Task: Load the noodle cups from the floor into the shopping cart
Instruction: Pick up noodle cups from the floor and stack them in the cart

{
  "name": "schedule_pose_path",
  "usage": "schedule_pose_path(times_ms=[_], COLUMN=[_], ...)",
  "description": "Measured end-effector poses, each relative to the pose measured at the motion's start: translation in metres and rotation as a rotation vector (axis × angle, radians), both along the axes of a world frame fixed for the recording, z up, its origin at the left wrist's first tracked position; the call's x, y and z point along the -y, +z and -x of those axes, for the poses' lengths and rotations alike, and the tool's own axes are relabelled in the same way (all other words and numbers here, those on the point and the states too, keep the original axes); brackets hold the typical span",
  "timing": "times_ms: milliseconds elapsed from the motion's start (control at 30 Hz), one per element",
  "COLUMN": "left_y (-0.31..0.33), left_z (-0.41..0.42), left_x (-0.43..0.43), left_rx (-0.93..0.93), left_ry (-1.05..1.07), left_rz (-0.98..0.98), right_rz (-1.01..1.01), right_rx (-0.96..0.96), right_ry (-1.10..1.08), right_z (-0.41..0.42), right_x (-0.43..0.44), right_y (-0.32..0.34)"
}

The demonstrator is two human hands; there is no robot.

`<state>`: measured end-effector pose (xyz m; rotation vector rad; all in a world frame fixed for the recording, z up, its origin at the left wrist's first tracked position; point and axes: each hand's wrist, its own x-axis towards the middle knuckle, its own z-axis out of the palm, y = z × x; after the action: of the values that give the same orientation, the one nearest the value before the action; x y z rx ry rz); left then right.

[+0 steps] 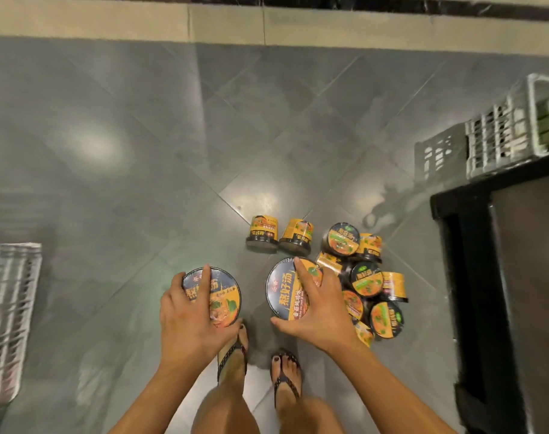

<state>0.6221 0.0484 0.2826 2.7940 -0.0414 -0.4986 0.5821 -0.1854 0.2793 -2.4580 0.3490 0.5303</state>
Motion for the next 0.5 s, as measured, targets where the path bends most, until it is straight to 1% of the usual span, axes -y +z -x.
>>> schedule_pose_path(times_ms=[133, 233, 367, 500], left_y=[0.107, 0.172, 0.240, 0.284], left_z=[0.031, 0.062, 0.109, 0.160], left_x=[-0.006, -0.011, -0.019, -0.033], left_rx=[0.023, 0.056, 0.098, 0.120], left_ry=[0.082, 0.132, 0.214, 0.312], left_rz=[-0.016, -0.019, -0.009, -0.038], right_rz=[-0.018, -0.017, -0.023, -0.063], right_rx=[0.067, 0.074, 0.140, 0.183], right_ry=[0.077, 0.167, 0.308, 0.393], right_z=[0.009, 0.018, 0.035, 0.059], right_x=[-0.013, -0.021, -0.033, -0.048], right_y=[0.105, 0.170, 0.235, 0.279])
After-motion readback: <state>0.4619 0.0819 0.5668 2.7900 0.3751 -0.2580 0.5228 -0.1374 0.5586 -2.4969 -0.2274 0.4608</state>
